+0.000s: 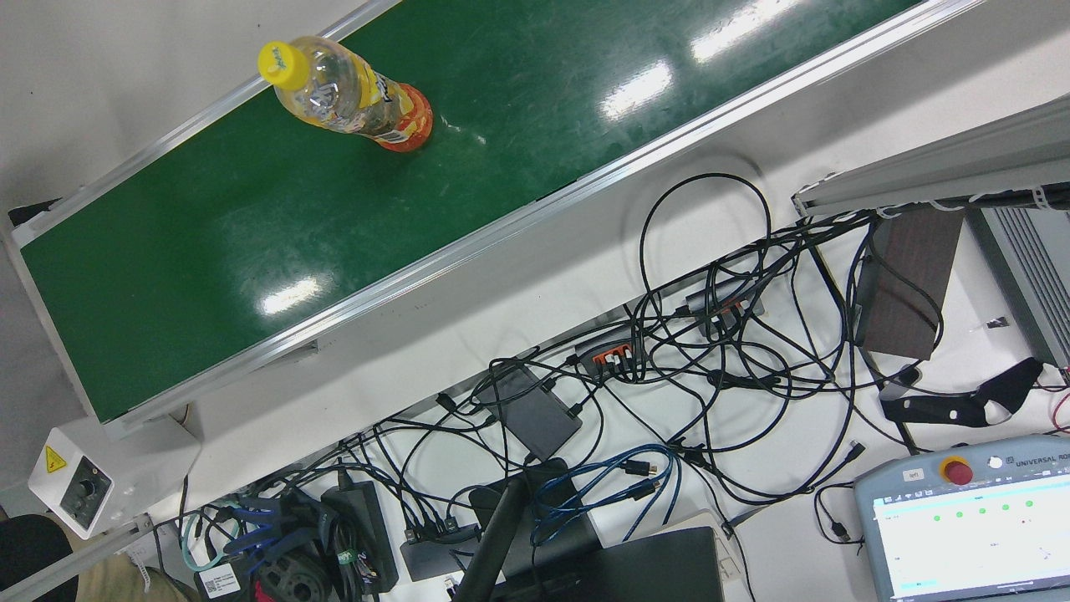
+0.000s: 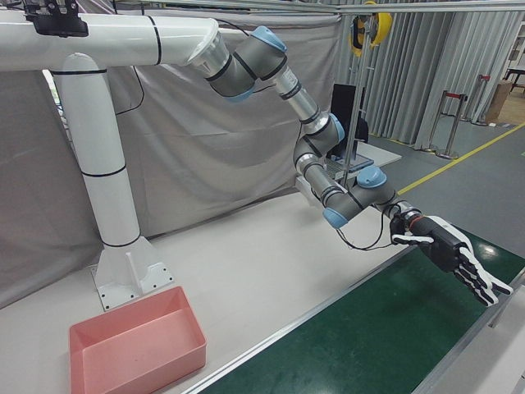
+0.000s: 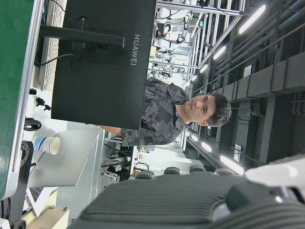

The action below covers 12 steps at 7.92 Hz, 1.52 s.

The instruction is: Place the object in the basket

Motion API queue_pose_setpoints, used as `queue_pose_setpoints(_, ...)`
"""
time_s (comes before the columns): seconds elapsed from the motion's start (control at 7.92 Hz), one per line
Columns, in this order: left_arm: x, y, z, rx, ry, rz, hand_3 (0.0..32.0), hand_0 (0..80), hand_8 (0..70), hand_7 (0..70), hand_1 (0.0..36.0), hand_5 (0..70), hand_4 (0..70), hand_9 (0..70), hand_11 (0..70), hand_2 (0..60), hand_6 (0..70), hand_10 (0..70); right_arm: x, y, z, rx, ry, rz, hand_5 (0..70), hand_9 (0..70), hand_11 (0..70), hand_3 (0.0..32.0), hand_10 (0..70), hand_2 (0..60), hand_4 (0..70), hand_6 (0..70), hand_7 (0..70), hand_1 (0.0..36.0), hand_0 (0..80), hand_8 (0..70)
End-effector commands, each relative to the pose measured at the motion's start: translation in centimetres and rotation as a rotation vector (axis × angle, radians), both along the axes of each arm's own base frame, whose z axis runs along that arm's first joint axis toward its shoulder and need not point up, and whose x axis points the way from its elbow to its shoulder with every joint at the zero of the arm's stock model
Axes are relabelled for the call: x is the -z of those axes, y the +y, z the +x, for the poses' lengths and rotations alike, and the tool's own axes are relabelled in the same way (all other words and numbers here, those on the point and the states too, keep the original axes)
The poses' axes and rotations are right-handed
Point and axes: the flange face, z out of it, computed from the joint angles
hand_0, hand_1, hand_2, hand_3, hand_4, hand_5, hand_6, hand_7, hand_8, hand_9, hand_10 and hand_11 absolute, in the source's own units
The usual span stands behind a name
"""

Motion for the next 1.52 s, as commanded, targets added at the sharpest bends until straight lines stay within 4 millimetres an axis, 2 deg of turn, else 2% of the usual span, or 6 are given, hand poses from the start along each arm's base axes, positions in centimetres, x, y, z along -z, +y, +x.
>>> queue_pose_setpoints(0.0, -0.02, 0.02, 0.05, -0.001, 0.000, -0.002, 0.0, 46.8, 5.6, 0.0, 2.4, 9.9, 15.2, 9.3, 8.4, 0.0, 0.0, 5.3, 0.02, -0.02, 0.00, 0.000, 0.000, 0.000, 0.0, 0.0, 0.0, 0.0, 0.0, 0.0, 0.0, 0.0, 0.0, 0.0, 0.0, 0.0)
queue_pose_setpoints(1.39, 0.05, -0.03, 0.18, -0.005, -0.001, -0.008, 0.0, 47.2, 5.8, 0.0, 2.9, 10.1, 15.4, 9.7, 7.0, 0.0, 0.0, 4.4, 0.02, -0.02, 0.00, 0.000, 0.000, 0.000, 0.0, 0.0, 0.0, 0.0, 0.0, 0.0, 0.0, 0.0, 0.0, 0.0, 0.0, 0.0)
